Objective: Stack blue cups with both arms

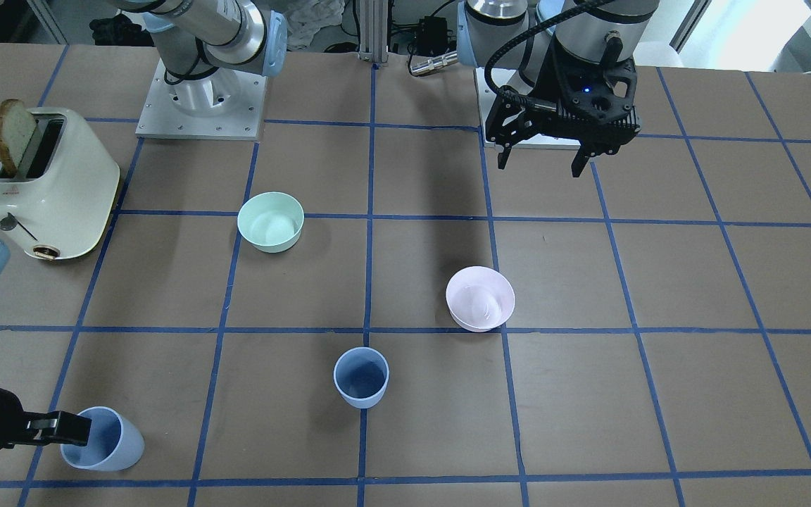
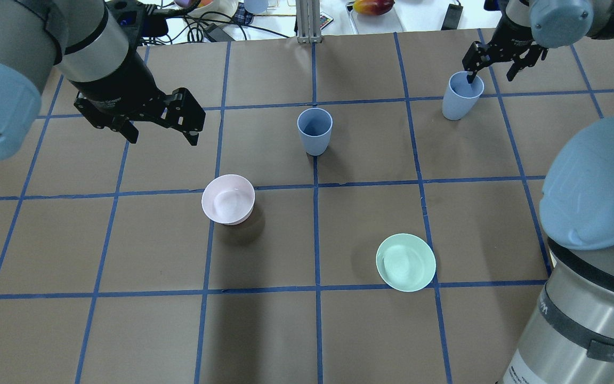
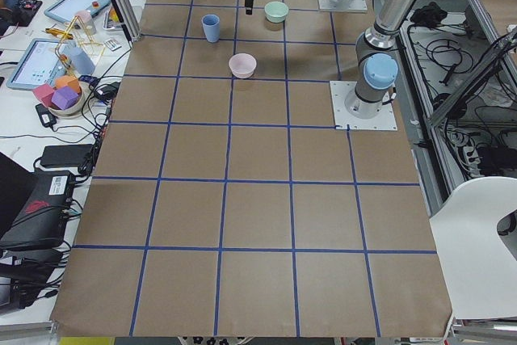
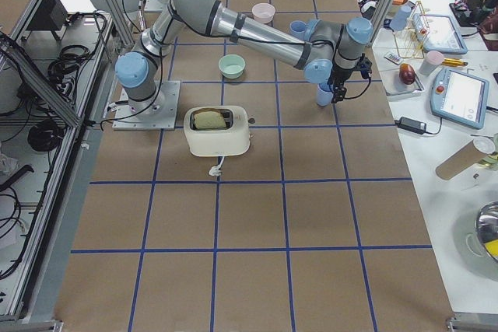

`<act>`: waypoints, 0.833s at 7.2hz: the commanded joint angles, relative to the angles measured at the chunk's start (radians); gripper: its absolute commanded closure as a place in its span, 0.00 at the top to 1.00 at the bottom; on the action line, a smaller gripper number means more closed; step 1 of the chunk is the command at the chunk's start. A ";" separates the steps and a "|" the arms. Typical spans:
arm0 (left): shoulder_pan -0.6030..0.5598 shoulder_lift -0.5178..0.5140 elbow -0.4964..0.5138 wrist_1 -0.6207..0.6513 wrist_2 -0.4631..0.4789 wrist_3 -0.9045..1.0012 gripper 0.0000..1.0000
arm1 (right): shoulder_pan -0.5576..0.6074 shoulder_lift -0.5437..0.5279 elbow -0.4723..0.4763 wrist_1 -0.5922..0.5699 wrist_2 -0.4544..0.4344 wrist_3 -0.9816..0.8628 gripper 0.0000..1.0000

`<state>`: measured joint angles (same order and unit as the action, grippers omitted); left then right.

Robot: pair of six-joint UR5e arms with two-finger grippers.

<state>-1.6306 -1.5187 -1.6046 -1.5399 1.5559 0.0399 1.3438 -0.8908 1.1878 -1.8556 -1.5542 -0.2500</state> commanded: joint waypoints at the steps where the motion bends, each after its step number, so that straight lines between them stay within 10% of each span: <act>1: 0.000 0.000 0.000 0.000 0.001 0.000 1.00 | 0.000 0.009 0.032 -0.016 0.008 0.002 0.71; 2: 0.000 0.000 0.000 0.000 0.001 0.000 1.00 | 0.000 0.009 0.048 -0.036 0.009 0.005 0.40; 4: 0.000 0.002 0.000 0.000 0.001 0.000 1.00 | 0.002 0.007 0.053 -0.060 0.008 0.006 0.08; 6: 0.000 0.003 0.000 -0.002 0.001 0.000 1.00 | 0.005 0.004 0.052 -0.057 0.009 0.014 0.00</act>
<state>-1.6306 -1.5163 -1.6045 -1.5411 1.5570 0.0399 1.3467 -0.8850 1.2399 -1.9133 -1.5451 -0.2403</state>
